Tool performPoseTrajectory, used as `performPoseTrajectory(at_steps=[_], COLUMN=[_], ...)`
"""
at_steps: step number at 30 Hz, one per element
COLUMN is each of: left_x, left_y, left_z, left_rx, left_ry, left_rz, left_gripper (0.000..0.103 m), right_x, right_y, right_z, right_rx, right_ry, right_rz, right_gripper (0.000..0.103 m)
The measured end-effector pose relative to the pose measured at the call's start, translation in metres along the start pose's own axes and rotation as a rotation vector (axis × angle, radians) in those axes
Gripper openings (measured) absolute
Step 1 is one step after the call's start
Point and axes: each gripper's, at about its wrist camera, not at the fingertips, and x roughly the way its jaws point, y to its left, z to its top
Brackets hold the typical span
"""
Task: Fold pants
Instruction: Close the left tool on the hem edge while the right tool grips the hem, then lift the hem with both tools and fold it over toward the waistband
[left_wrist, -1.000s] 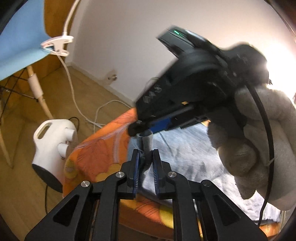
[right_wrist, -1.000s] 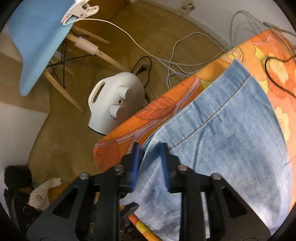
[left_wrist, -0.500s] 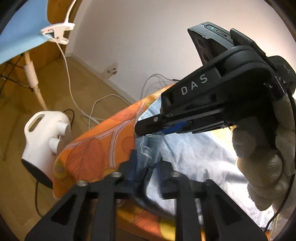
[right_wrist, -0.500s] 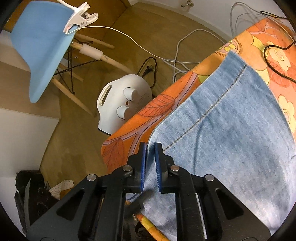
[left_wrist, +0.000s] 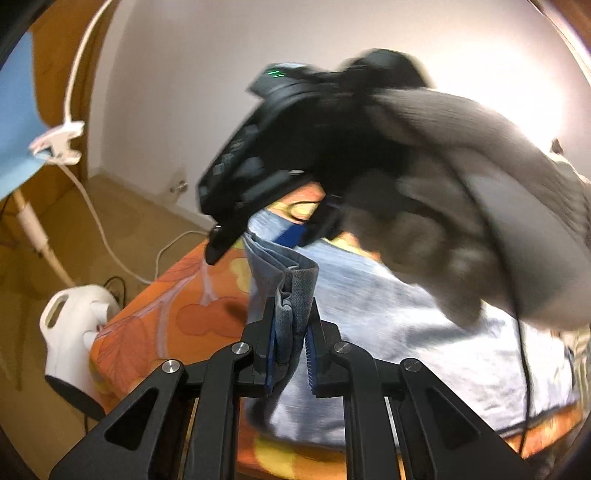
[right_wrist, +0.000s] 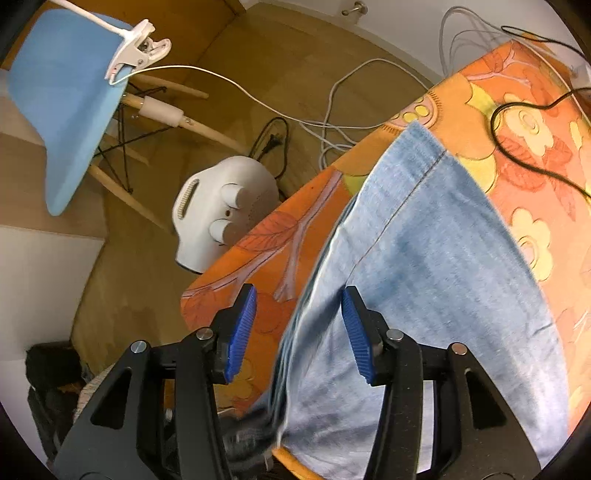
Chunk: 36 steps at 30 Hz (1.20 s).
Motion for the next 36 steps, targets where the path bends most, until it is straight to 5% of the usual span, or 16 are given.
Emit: performPoseTrajectory(at_steps=[6,10,12,24,36], left_x=[-0.008,-0.005,-0.005,-0.049,-0.049], left_y=[-0.027,-0.031,-0.031,-0.11,-0.244], left_z=[-0.004,-0.005,-0.001,0.029,0.017], left_rx=[0.083,0.078,0.065,0.157,0.27], left_ry=[0.021,0.05,0.053,0.019,0.073], left_rz=[-0.049,-0.077,-0.096,-0.231,-0.439], left_gripper=[0.011,0.011,0.011,0.011,0.011], right_x=[0.0,-0.009,-0.018,-0.129,-0.233], right_y=[-0.027,-0.052,-0.059,-0.098,-0.202], right_z=[0.005,-0.002,-0.009,-0.066,-0.19], right_rx=[0.041,0.088,0.077,0.114,0.243], right_ry=[-0.004,-0.03,-0.055,-0.22,-0.367], right_rz=[-0.085,-0.08,-0.074,0.004,-0.001], right_gripper=[0.05,0.017,0.013,0.01,0.01])
